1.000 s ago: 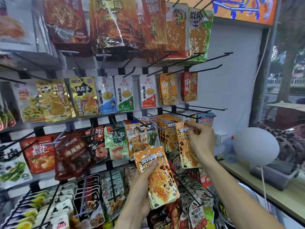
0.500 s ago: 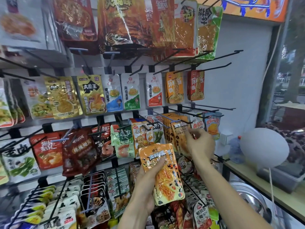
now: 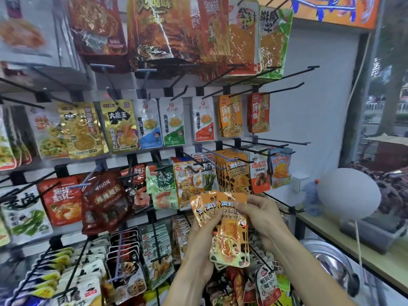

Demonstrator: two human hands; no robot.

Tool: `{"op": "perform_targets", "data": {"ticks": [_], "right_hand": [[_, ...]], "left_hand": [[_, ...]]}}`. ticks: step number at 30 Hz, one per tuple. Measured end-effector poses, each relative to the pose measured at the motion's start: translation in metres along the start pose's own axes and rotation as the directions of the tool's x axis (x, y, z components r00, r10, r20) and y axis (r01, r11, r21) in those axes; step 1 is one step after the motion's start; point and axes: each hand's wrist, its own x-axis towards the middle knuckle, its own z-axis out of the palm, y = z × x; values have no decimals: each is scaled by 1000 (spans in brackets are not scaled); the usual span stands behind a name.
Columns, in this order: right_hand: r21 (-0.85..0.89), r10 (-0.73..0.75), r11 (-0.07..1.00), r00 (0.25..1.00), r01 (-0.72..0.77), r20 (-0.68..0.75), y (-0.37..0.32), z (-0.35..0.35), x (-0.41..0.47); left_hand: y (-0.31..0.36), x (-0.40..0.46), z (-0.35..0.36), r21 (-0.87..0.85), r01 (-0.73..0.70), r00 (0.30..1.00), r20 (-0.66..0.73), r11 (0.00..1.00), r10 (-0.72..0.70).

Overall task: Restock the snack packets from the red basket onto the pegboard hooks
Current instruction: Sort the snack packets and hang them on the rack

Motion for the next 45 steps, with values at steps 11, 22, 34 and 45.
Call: {"op": "perform_targets", "data": {"ticks": [11,22,34,45], "right_hand": [[139,12,990,999,-6,-44,17,-16,18],[141,-208,954,923,264,-323,-33,-23,45],[-252,-430,898,843,361,-325,-44,-16,57],[-281,-343,927,866,249,-365,-37,-8,77]], "left_hand": [[-3,1,5,-54,-80,996,-41,995,77],[-3,-1,-4,-2,-195,970,-151,981,192],[4,-6,-7,-7,-182,973,-148,983,179],[9,-9,-17,-3,-154,977,-152,988,152]]}}
